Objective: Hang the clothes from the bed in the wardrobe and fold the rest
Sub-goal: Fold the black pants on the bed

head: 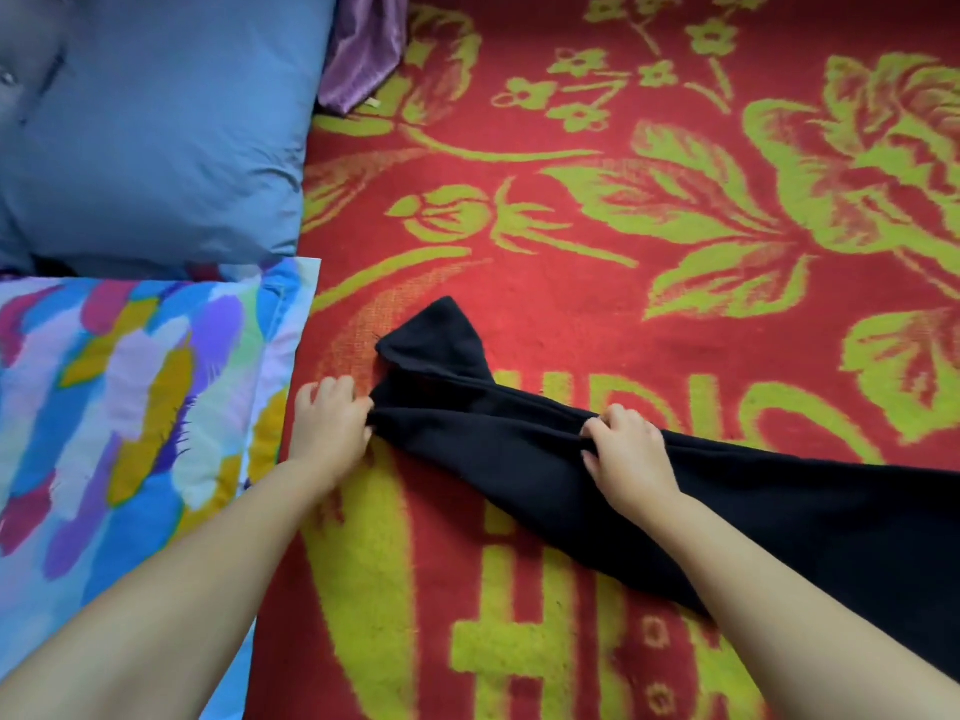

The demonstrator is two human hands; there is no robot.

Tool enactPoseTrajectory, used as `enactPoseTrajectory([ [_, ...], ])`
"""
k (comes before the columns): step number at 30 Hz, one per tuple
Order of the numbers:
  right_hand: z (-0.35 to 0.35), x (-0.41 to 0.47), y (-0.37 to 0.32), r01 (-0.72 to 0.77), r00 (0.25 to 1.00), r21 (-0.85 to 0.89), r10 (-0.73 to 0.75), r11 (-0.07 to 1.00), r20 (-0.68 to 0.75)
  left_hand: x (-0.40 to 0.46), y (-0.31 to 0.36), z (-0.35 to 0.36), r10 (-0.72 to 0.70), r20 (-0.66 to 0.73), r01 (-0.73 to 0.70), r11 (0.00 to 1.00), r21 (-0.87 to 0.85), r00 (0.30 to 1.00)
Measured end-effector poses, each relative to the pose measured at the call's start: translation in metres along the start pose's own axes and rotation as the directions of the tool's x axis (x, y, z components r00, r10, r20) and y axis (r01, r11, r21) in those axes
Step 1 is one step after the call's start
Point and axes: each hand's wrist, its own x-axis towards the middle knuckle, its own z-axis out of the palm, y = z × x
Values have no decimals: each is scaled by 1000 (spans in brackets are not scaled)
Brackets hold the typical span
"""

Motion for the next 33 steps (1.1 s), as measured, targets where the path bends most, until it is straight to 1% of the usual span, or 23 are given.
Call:
enactPoseTrajectory([
  [2, -1, 2, 3, -28, 1000, -15, 28, 999, -9, 12, -2, -6, 94, -125, -101, 994, -49, 988],
  [3, -1, 3, 4, -38, 999, -9, 38, 999, 25, 21, 0, -10, 142, -116, -150, 987, -58, 983],
  [4, -1, 5, 6, -47, 996, 1, 47, 999, 77, 30, 3, -14, 199, -85, -202, 979, -34, 976],
  [5, -2, 7, 7, -56, 989, 6, 54, 998, 134, 40, 6, -16, 236, 9, -236, 972, -8, 972],
  [7, -4, 12, 10, -57, 976, -15, 59, 998, 208, 57, 4, -15, 250, 195, -260, 965, 24, 948],
  [8, -6, 14, 12, -48, 974, -36, 55, 998, 220, 64, 4, -12, 258, 228, -264, 965, -8, 939],
  [9, -9, 16, 14, -39, 973, -49, 49, 998, 227, 69, 4, -9, 276, 206, -270, 961, -59, 939],
  [11, -13, 15, 19, -24, 974, -33, 31, 999, 224, 72, 6, -9, 311, 118, -295, 946, -130, 943],
  [13, -14, 8, 24, -3, 988, 14, 1, 1000, 155, 69, 4, -16, 334, 44, -323, 933, -155, 942],
  [14, -13, 4, 25, 12, 995, 42, -16, 999, 100, 66, 1, -19, 335, 27, -326, 930, -169, 942],
  [17, -14, -16, 26, 41, 999, 119, -38, 992, -29, 41, -10, -36, 311, 63, -289, 929, -233, 948],
  [19, -21, -31, 22, 51, 997, 129, -43, 990, -60, 20, -14, -50, 316, 33, -295, 914, -280, 948],
  [21, -31, -46, 17, 55, 997, 125, -48, 991, -54, -2, -15, -63, 342, 17, -323, 903, -284, 940],
  [22, -36, -51, 17, 51, 998, 125, -47, 991, -37, -10, -12, -70, 336, 41, -313, 909, -275, 941],
  [23, -41, -56, 16, 45, 999, 127, -44, 991, -11, -21, -10, -78, 302, 90, -267, 922, -280, 949],
  [25, -55, -71, 13, 38, 998, 131, -44, 991, 46, -48, -6, -99, 209, 239, -123, 936, -330, 948],
  [26, -62, -77, 11, 38, 994, 124, -50, 991, 95, -62, -4, -110, 196, 332, -80, 940, -332, 923],
  [27, -67, -86, 10, 50, 984, 110, -68, 993, 164, -77, -2, -122, 211, 438, -72, 948, -311, 874],
  [28, -74, -94, 9, 68, 967, 100, -90, 993, 239, -91, 1, -133, 226, 545, -85, 958, -272, 807],
  [30, -85, -105, 10, 74, 909, 122, -118, 990, 399, -115, 5, -151, 215, 732, -78, 973, -216, 647],
  [31, -91, -112, 11, 78, 869, 129, -131, 989, 477, -128, 6, -157, 207, 787, -33, 972, -232, 581],
  [33, -105, -120, 12, 83, 805, 158, -159, 984, 572, -145, 4, -161, 212, 846, 149, 935, -321, 489],
])
